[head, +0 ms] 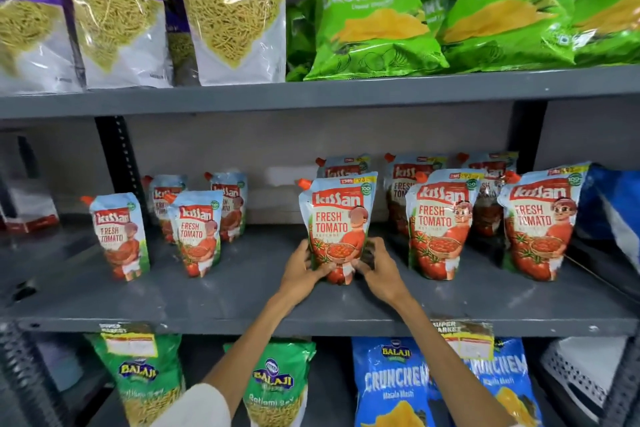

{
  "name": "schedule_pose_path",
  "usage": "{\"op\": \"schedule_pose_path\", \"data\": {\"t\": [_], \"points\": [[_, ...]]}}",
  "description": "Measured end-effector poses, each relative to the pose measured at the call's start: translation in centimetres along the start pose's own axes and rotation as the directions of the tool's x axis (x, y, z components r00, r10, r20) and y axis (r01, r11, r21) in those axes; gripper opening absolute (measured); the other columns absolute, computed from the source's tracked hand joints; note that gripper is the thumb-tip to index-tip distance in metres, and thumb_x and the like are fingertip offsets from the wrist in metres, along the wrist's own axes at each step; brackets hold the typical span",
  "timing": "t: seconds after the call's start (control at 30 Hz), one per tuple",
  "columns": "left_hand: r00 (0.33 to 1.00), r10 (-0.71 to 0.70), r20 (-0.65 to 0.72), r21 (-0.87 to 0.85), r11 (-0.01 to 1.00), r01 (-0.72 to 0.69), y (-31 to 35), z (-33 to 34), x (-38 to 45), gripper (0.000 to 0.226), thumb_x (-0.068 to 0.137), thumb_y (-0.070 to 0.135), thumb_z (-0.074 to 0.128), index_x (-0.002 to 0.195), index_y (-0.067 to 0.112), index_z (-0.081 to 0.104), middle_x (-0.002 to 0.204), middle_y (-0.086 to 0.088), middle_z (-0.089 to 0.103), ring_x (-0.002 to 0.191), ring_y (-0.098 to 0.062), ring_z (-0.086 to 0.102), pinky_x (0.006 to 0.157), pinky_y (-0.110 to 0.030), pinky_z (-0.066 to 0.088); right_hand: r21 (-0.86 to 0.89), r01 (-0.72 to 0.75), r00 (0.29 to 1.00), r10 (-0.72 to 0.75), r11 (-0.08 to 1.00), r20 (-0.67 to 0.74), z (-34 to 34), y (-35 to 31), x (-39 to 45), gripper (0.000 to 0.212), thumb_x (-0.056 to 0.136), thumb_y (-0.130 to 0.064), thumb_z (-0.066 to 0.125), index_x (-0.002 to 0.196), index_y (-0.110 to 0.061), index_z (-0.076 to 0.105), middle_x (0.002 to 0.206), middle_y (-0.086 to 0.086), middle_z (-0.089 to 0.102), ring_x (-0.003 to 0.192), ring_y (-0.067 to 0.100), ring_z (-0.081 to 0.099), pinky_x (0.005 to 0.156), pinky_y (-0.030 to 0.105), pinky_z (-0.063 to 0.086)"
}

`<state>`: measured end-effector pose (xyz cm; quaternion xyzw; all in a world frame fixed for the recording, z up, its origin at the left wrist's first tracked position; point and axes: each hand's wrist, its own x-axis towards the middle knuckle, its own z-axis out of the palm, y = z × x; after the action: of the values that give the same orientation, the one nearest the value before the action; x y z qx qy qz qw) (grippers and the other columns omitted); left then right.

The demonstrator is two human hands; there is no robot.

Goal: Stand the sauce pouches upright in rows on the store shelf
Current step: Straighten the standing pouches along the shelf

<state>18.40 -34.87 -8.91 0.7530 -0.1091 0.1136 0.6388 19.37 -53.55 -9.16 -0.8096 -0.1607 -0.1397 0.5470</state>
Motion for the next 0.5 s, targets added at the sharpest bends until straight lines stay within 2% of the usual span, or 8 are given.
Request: {"op": "schedule_pose_path", "data": {"t": [0.13,0.23,0.33,0.43,0.5], "points": [[0.999,-0.017,0.028,-0.012,1.0,0.018,0.4,1.3,0.6,0.058,0.082,0.006,0.079,0.13,0.019,0.048,0.126,0.001,0.064,0.113,-0.013,0.063,0.085,-0.016,0.056,-0.014,-0.02,0.996,0.019,1.0,-0.084,-0.3,0.1,0.1,0.032,0.091,-0.007,0.061,0.11,-0.021,0.04,0.114,0.0,0.065,0.109,0.017,0.062,0.089,0.028,0.047],[1.0,-0.024,0.01,0.003,1.0,0.024,0.4,1.9,1.0,0.061,0.081,0.008,0.079,0.133,0.017,0.048,0.132,-0.004,0.064,0.118,-0.016,0.063,0.095,-0.024,0.054,-0.036,-0.031,0.994,0.027,0.999,-0.11,-0.5,0.3,0.3,0.03,0.091,-0.008,0.06,0.113,-0.018,0.042,0.119,0.004,0.066,0.114,0.022,0.062,0.088,0.03,0.047],[1.0,-0.027,0.005,-0.005,1.0,0.027,0.1,2.0,1.0,0.06,0.081,0.009,0.08,0.13,0.024,0.048,0.134,-0.003,0.064,0.113,-0.004,0.063,0.086,-0.015,0.055,-0.078,-0.023,0.993,0.014,0.997,-0.117,-0.5,0.5,0.4,0.034,0.091,-0.008,0.06,0.121,-0.01,0.044,0.122,0.009,0.066,0.115,0.027,0.061,0.09,0.035,0.048],[0.999,-0.037,-0.005,0.018,0.999,0.037,0.1,2.1,0.9,0.06,0.081,0.012,0.08,0.13,0.025,0.047,0.136,-0.005,0.063,0.11,0.0,0.063,0.083,-0.011,0.054,-0.048,-0.026,0.993,0.02,0.999,-0.116,-0.7,0.2,0.2,0.038,0.091,-0.006,0.061,0.125,-0.007,0.043,0.124,0.012,0.063,0.114,0.024,0.061,0.092,0.033,0.047],[0.999,-0.048,-0.016,0.031,0.998,0.048,0.2,2.1,0.6,0.071,0.081,0.014,0.081,0.14,0.022,0.042,0.139,-0.005,0.059,0.115,-0.009,0.062,0.091,-0.016,0.053,-0.031,-0.025,0.988,0.02,0.999,-0.155,-0.8,-0.2,-0.1,0.044,0.088,-0.007,0.065,0.125,-0.008,0.041,0.124,0.011,0.054,0.109,0.017,0.056,0.093,0.028,0.045]]}}
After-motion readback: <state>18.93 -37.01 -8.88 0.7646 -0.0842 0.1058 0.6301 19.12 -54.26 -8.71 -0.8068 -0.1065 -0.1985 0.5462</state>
